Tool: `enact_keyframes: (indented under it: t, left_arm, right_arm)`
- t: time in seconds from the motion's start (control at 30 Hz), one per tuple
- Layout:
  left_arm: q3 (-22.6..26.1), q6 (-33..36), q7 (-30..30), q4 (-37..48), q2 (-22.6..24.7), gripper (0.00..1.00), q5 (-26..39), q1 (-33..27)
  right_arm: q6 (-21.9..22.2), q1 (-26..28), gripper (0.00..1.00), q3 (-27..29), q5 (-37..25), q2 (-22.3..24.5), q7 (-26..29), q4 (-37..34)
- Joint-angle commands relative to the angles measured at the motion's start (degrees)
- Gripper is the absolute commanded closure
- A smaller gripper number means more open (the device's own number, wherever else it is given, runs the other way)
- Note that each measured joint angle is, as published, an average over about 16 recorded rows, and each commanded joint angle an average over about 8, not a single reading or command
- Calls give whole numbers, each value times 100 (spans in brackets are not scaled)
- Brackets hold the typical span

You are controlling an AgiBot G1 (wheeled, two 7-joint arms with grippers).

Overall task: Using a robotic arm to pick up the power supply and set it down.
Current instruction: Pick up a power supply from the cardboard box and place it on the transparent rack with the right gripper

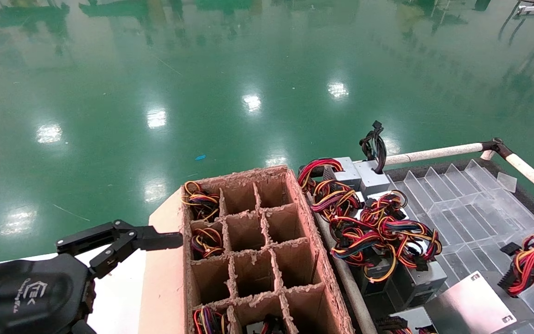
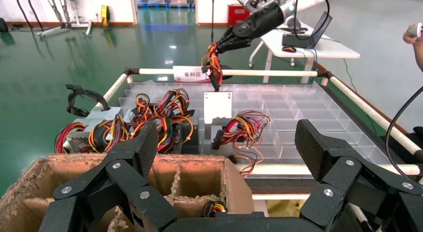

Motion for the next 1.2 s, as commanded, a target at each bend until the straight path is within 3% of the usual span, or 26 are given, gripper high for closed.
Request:
enact_keyframes:
  t: [0.03,0.6,1.07,1.13,1.2]
  left_arm:
    - [0,0,0,0,0,0,0,0]
    - [2,-1,1,0,-1,0,-1,0]
    - [3,-1,1,0,-1,0,-2,-1]
    - [3,-1,2,0,-1,0,-2,-1]
    - [3,-1,2,0,-1,0,-2,-1]
  right_arm:
    - [-7,-3,100,3,11,-39,-3,-29]
    - [-42,460,100,-272,-580,-231,82,624]
    - [-22,551,100,-464,-837,-407,229,602]
    - [-20,571,93,-483,-861,-433,246,585]
    - [-17,597,68,-497,-880,-454,259,565]
